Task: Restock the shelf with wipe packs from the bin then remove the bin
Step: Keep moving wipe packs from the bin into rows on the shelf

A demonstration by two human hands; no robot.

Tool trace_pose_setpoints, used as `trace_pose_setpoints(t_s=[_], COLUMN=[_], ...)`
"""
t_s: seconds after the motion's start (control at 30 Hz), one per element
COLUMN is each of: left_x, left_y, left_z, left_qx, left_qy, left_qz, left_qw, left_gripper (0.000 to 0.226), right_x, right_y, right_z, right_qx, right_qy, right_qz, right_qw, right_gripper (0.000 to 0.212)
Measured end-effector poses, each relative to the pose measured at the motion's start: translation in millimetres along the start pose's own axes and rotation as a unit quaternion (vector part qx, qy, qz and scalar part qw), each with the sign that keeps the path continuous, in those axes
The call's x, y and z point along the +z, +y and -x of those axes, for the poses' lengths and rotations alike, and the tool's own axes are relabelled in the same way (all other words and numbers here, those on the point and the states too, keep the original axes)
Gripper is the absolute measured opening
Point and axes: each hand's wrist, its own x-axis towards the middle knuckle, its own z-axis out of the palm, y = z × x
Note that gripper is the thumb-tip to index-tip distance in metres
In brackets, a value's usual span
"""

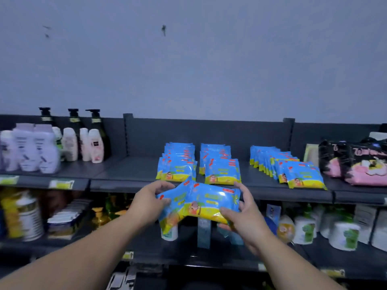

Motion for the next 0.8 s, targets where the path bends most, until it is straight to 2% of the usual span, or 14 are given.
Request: trace_pose_setpoints(t_s=[0.2,0.37,0.8], left_x=[-75.0,-105.8,-109.6], left_y=[-39.4,-60.4,-42.1], left_z=[-23.7,-44.3,-127.4], left_qx=[0.018,0.012,0.037], left_qy=[0.012,0.019,0.074], left_qz=[-0.015,-0.013,-0.009], left_qw=[1.0,1.0,0.997], left_gripper=[0.032,0.033,0.034], right_x=[85.7,123.5,125.3], right_y=[0.4,-1.1,-36.7], right_z=[-30.9,-51.9,-150.0], right_qx=[-0.017,-0.041,-0.145], right_qy=[-0.011,-0.014,-0.001], right_qz=[0.026,0.064,0.208], right_qw=[0.999,0.997,0.967], right_gripper=[0.064,0.062,0.064])
